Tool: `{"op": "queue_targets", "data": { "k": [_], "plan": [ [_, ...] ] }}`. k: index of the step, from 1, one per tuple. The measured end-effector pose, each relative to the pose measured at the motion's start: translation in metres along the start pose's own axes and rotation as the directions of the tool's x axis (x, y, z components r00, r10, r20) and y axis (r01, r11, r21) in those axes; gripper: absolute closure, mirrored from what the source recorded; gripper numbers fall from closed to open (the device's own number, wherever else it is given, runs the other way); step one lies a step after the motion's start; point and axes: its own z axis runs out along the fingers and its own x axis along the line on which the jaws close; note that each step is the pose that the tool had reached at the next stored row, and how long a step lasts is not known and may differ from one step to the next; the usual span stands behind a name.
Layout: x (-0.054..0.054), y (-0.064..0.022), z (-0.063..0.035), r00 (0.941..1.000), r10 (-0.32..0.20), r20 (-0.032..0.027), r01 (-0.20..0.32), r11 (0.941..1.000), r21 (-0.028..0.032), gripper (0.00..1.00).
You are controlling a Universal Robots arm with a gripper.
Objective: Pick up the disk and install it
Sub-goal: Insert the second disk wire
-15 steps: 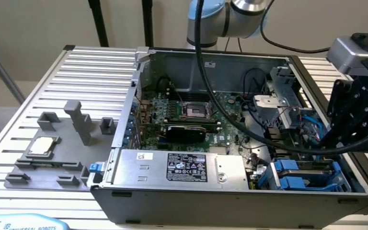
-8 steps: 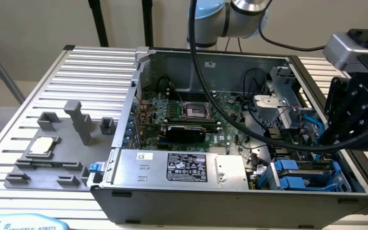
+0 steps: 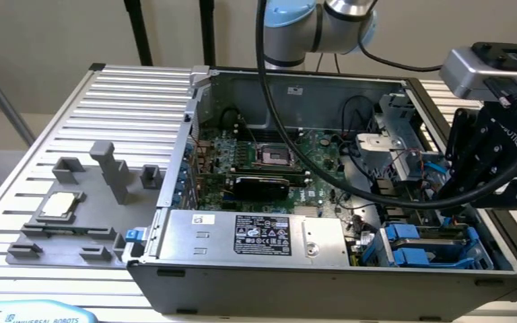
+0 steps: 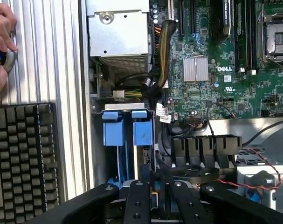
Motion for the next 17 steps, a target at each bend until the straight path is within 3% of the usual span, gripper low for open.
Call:
{"op": "queue_targets", "data": {
  "k": [3, 7, 10, 11, 14, 17],
  "plan": [
    [-0.0012, 0.0000, 0.0037, 1.0000, 0.001, -0.0092, 0.000, 1.0000, 0.0006, 0.76],
    [-0.0032, 0.0000, 0.0071, 0.9999, 0.001, -0.0157, -0.001, 1.0000, 0.0011, 0.76],
    [-0.0048, 0.0001, 0.0087, 0.9998, 0.001, -0.0182, -0.001, 1.0000, 0.0013, 0.78],
    [-0.0051, 0.0001, 0.0089, 0.9998, 0.001, -0.0186, -0.001, 1.0000, 0.0013, 0.84],
    [-0.0053, 0.0003, 0.0089, 0.9998, 0.001, -0.0192, -0.001, 1.0000, 0.0014, 0.84],
    [-0.0047, 0.0082, 0.0093, 0.9998, 0.000, -0.0188, 0.000, 1.0000, 0.0056, 0.84]
  ]
}}
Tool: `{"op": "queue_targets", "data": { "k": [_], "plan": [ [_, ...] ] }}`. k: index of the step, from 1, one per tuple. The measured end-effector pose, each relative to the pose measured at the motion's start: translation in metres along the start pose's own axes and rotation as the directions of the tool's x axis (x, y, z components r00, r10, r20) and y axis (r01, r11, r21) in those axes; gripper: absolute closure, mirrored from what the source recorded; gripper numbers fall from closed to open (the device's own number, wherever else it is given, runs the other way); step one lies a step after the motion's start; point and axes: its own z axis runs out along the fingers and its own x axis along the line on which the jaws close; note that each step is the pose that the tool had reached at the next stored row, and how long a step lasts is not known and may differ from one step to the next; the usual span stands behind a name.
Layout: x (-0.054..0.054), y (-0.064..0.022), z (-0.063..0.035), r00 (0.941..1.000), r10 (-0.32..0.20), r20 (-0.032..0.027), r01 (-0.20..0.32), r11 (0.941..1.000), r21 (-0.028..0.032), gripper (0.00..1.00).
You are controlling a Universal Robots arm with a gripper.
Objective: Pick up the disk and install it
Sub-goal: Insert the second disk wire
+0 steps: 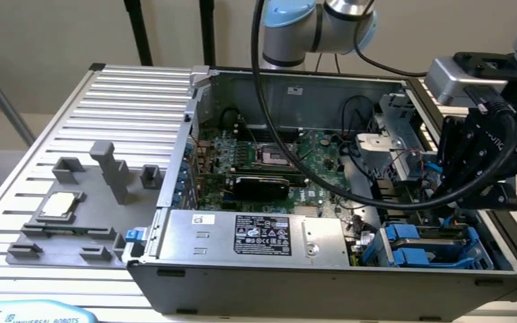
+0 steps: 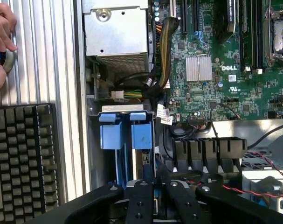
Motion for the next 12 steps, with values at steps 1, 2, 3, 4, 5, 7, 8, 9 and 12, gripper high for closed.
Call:
{"op": "queue_targets", "data": {
  "k": [1, 2, 3, 4, 5, 7, 8, 9, 12],
  "plan": [
    [0.000, 0.0030, 0.0001, 1.0000, 0.000, 0.0002, 0.000, 1.0000, 0.0013, 0.84],
    [0.001, 0.0055, 0.0004, 1.0000, -0.001, 0.0003, 0.001, 1.0000, 0.0028, 0.84],
    [0.001, 0.0075, 0.0013, 1.0000, -0.002, 0.0003, 0.002, 1.0000, 0.0049, 0.84],
    [0.001, 0.0089, 0.0027, 1.0000, -0.003, 0.0004, 0.003, 1.0000, 0.0072, 0.84],
    [0.001, 0.0098, 0.0041, 1.0000, -0.004, 0.0005, 0.004, 0.9999, 0.0094, 0.84],
    [0.001, 0.0102, 0.0070, 1.0000, -0.008, 0.0007, 0.008, 0.9999, 0.0134, 0.84],
    [0.001, 0.0102, 0.0081, 1.0000, -0.009, 0.0008, 0.009, 0.9998, 0.0167, 0.84],
    [0.001, 0.0102, 0.0091, 0.9999, -0.010, 0.0010, 0.010, 0.9997, 0.0206, 0.84],
    [0.001, 0.0101, 0.0106, 0.9999, -0.012, 0.0024, 0.012, 0.9990, 0.0431, 0.84]
  ]
}}
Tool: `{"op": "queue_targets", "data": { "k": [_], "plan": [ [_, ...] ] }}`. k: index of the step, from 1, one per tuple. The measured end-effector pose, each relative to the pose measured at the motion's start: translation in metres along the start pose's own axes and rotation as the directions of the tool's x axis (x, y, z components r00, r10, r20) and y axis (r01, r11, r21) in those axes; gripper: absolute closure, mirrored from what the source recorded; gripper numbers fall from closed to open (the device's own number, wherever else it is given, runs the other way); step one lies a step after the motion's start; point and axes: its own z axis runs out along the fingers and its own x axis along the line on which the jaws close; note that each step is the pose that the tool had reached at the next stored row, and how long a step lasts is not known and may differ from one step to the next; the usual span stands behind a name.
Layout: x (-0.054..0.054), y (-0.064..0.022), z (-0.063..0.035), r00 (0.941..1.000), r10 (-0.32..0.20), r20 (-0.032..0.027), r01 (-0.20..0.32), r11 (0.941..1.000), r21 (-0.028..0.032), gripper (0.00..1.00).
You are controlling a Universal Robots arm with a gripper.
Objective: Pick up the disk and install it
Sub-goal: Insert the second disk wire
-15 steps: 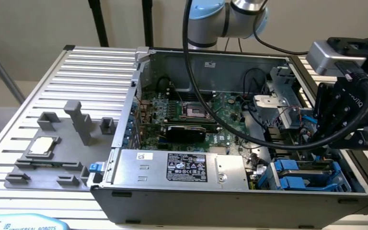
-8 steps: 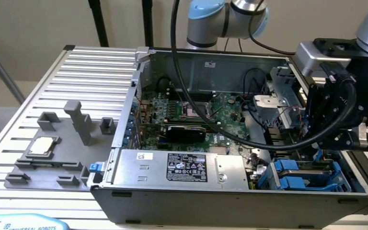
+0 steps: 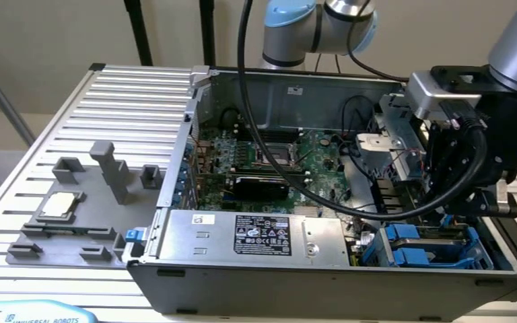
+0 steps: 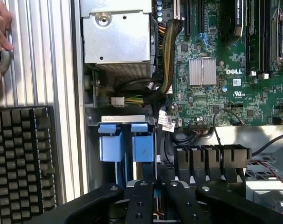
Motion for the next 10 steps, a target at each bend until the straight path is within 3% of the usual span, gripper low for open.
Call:
{"op": "queue_targets", "data": {
  "k": [2, 4, 7, 10],
  "plan": [
    [0.0000, 0.0000, 0.0011, 1.0000, -0.001, 0.0009, 0.001, 0.9999, 0.0146, 0.84],
    [0.0000, 0.0002, 0.0028, 1.0000, -0.001, 0.0014, 0.001, 0.9997, 0.0230, 0.84],
    [0.0000, 0.0003, 0.0055, 1.0000, -0.001, 0.0018, 0.001, 0.9996, 0.0294, 0.84],
    [0.0002, 0.0004, 0.0065, 1.0000, -0.001, 0.0015, 0.001, 0.9995, 0.0307, 0.84]
  ]
}}
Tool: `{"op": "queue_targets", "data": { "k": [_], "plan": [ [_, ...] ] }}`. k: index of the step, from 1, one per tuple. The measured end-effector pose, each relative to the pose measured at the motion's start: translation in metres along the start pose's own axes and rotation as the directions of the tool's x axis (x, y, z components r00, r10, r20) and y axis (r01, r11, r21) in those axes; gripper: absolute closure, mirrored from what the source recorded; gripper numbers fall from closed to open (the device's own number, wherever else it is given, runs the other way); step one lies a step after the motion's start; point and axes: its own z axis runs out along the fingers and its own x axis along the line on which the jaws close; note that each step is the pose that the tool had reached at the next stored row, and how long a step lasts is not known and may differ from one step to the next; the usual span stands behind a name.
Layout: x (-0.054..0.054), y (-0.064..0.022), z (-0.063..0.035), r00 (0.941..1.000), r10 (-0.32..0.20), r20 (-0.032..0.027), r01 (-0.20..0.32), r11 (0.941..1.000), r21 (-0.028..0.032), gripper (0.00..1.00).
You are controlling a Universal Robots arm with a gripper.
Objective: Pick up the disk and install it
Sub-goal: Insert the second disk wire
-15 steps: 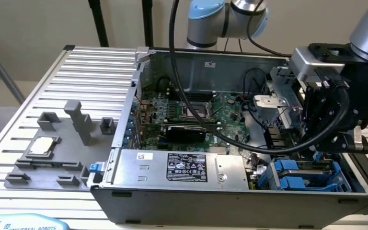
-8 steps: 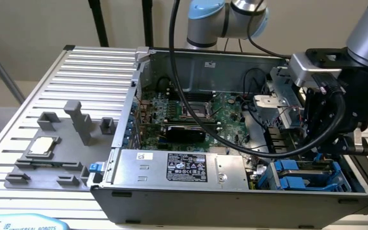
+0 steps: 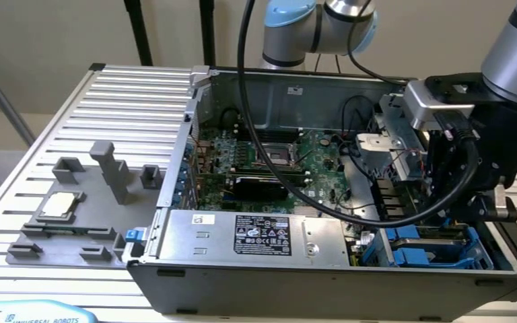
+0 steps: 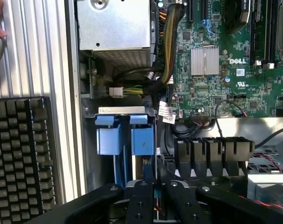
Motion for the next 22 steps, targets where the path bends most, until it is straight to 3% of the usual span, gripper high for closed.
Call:
{"op": "queue_targets", "data": {
  "k": [11, 22],
  "plan": [
    [0.0017, 0.0005, 0.0055, 1.0000, 0.000, -0.0067, 0.000, 1.0000, 0.0037, 0.84],
    [0.0016, 0.0008, 0.0092, 1.0000, 0.000, -0.0089, 0.000, 0.9999, 0.0102, 0.84]
  ]
}}
